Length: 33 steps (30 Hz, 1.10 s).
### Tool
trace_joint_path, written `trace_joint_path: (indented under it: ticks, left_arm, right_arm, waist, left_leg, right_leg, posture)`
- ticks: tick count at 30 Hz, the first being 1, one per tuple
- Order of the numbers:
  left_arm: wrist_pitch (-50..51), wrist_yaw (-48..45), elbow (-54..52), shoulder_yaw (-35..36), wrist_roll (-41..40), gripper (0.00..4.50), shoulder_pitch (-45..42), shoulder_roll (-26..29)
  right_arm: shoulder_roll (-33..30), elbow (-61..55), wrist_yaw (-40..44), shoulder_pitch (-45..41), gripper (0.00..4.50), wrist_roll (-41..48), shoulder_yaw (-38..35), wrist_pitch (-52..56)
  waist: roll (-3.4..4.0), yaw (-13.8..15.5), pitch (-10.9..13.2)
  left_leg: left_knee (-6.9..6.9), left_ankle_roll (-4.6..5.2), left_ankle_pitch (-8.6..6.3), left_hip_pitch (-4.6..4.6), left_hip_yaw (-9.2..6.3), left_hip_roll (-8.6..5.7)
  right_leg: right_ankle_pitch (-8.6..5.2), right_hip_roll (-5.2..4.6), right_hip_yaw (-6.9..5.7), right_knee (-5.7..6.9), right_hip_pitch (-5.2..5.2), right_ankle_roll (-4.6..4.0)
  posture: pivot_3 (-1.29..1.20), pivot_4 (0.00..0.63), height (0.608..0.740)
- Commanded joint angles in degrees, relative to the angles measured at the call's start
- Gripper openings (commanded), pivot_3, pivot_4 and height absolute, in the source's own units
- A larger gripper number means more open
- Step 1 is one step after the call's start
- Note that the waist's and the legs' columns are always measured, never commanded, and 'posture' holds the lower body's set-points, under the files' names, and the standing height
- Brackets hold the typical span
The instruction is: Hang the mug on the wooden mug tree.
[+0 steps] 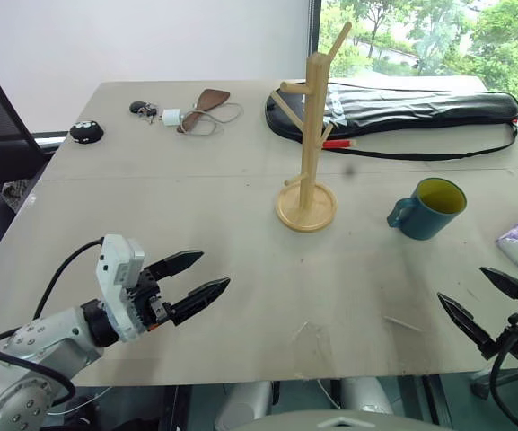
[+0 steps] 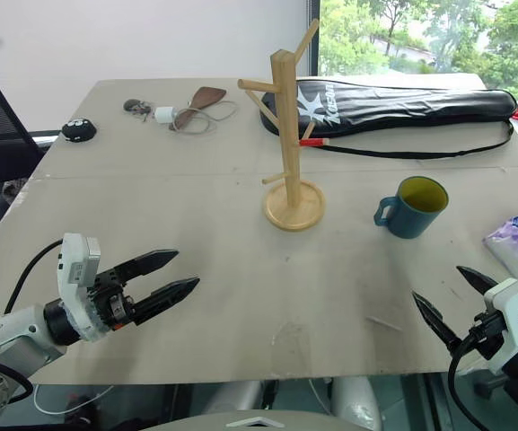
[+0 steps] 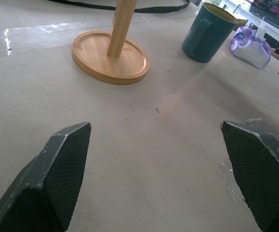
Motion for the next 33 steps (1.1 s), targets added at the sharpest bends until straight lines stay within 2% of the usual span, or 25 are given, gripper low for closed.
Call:
trace_joint_path:
  ticks: [1,4,7,12,14,18,26,33]
  left_arm:
    - [-1.99,-2.37,-0.95,-0.34,0.01,4.41,-3.24,0.76]
    - [-3.39,-5.83,-2.34,-3.53,0.76,4.41,-7.93,1.44]
    - [-3.29,-6.88,-2.44,-3.86,-0.56,4.41,-8.61,0.91]
    - [-4.29,-13.83,-1.48,-3.98,-0.11,4.41,-9.61,3.32]
    - [-4.65,-15.34,-1.14,-3.77,0.02,4.41,-9.94,3.64]
    - [-3.85,-15.71,-0.07,-2.15,-2.33,4.41,-12.22,4.13]
    - [-4.34,-15.27,0.96,-0.95,-1.47,4.41,-12.85,3.60]
    - [-3.77,-13.51,-0.26,-0.41,-1.84,4.41,-12.67,3.85]
  right_arm:
    - [1.39,-1.86,-2.28,-1.66,4.45,-0.84,1.72,-0.03]
    - [3.03,-5.73,-10.04,-6.88,4.45,-4.36,9.56,5.10]
    - [3.58,-7.24,-13.62,-10.92,4.45,-3.44,14.45,10.75]
    - [7.25,-5.16,-22.59,-22.12,4.45,-6.28,22.62,18.35]
    - [9.23,-4.14,-25.16,-25.42,4.45,-6.38,23.79,20.53]
    - [11.10,-1.60,-26.53,-28.88,4.45,-7.17,25.06,21.62]
    - [15.25,5.00,-27.89,-36.64,4.45,-8.80,28.01,20.42]
    - [18.13,10.32,-28.33,-39.81,4.45,-12.04,31.52,18.70]
  waist:
    - [0.00,0.02,0.00]
    - [-0.07,0.04,-0.01]
    - [0.10,-0.31,-0.04]
    - [0.05,-0.58,-0.02]
    - [0.05,-0.72,-0.02]
    - [0.03,-0.49,-0.02]
    - [0.06,-1.74,-0.01]
    - [0.06,-1.57,-0.01]
  left_leg:
    - [0.00,0.00,0.00,0.00,0.00,0.00]
    - [0.01,-0.03,0.01,-0.02,-0.15,0.01]
    - [0.00,-0.06,0.03,0.02,-0.01,0.00]
    - [0.00,-0.06,0.04,-0.02,-0.03,0.04]
    - [-0.01,-0.07,0.04,-0.04,-0.04,0.04]
    - [-0.02,-0.06,0.04,-0.12,-0.08,0.02]
    - [-0.04,-0.07,0.04,-0.10,-0.03,0.04]
    - [-0.03,-0.07,0.04,-0.12,-0.02,0.02]
  right_leg:
    - [0.00,0.00,0.00,0.00,0.00,0.00]
    - [0.02,0.02,-0.15,0.02,-0.02,-0.04]
    - [0.05,0.02,-0.01,0.02,-0.02,-0.08]
    - [0.05,0.08,-0.04,0.03,-0.07,-0.08]
    - [0.05,0.08,-0.05,0.03,-0.15,-0.08]
    - [0.06,0.06,-0.08,0.03,-0.24,-0.08]
    - [0.07,0.11,0.01,0.10,-0.30,-0.08]
    - [0.07,0.09,0.02,0.13,-0.36,-0.08]
  posture:
    - [0.00,0.150,0.740]
    - [0.00,0.150,0.740]
    - [0.00,0.150,0.740]
    - [0.00,0.150,0.740]
    - [0.00,0.150,0.740]
    - [0.00,0.150,0.740]
    - [0.00,0.150,0.740]
    - [0.00,0.150,0.740]
